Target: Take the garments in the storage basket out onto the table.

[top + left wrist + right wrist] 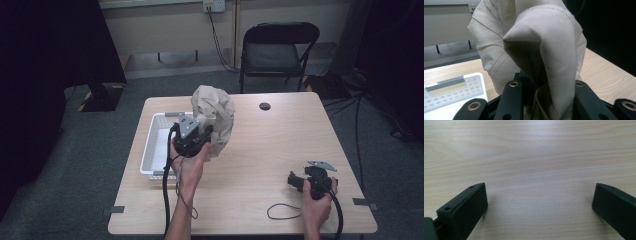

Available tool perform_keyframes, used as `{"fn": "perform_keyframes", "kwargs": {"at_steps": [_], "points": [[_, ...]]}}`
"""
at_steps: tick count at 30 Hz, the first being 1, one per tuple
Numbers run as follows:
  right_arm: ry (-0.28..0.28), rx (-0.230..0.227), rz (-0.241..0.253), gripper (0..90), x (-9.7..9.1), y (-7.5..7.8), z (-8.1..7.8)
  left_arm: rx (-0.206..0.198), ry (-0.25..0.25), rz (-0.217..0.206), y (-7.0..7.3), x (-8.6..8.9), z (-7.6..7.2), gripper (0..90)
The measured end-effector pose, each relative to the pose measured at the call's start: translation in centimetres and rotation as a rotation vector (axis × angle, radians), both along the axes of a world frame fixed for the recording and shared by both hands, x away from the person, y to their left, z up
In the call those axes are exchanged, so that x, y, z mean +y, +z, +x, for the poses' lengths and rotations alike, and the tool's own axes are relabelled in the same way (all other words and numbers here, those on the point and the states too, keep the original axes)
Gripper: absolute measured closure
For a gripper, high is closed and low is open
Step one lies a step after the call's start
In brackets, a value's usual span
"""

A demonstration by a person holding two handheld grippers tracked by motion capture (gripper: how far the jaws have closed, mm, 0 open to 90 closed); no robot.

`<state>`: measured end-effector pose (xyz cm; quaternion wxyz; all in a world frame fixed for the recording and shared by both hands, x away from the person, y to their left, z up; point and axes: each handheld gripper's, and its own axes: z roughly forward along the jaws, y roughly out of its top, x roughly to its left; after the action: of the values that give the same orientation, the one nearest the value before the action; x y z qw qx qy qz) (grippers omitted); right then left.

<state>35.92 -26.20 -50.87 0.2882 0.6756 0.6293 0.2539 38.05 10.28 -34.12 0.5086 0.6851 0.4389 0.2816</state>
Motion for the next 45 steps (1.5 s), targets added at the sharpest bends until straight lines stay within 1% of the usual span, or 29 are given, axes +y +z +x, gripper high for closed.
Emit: {"fn": "perform_keyframes", "kwargs": {"at_steps": [10,14,16,24,27,32,38,45], "points": [[0.000,0.000,0.000,0.0,0.0,0.0,0.0,0.004,-0.027,0.002,-0.1,-2.4,0.5,74.3],[0.000,-0.001,-0.001,0.0,0.0,0.0,0.0,0.017,-0.035,0.001,-0.5,-2.9,0.9,74.3],[0.000,-0.001,-0.001,0.0,0.0,0.0,0.0,0.018,-0.037,-0.004,-0.7,-3.3,1.1,74.2],[0.000,-0.001,-0.001,0.0,0.0,0.0,0.0,0.046,-0.061,0.019,-1.4,-4.6,1.6,74.3],[0.000,-0.001,-0.001,0.0,0.0,0.0,0.0,0.057,-0.071,0.018,-1.7,-5.0,1.8,74.3],[0.000,-0.001,-0.001,0.0,0.0,0.0,0.0,0.060,-0.074,0.012,-2.1,-5.6,2.1,74.3],[0.000,-0.001,-0.001,0.0,0.0,0.0,0.0,0.077,-0.080,0.008,-3.0,-6.3,2.4,74.2],[0.000,-0.001,-0.001,0.0,0.0,0.0,0.0,0.107,-0.086,0.014,-4.3,-7.2,2.8,74.4]]}}
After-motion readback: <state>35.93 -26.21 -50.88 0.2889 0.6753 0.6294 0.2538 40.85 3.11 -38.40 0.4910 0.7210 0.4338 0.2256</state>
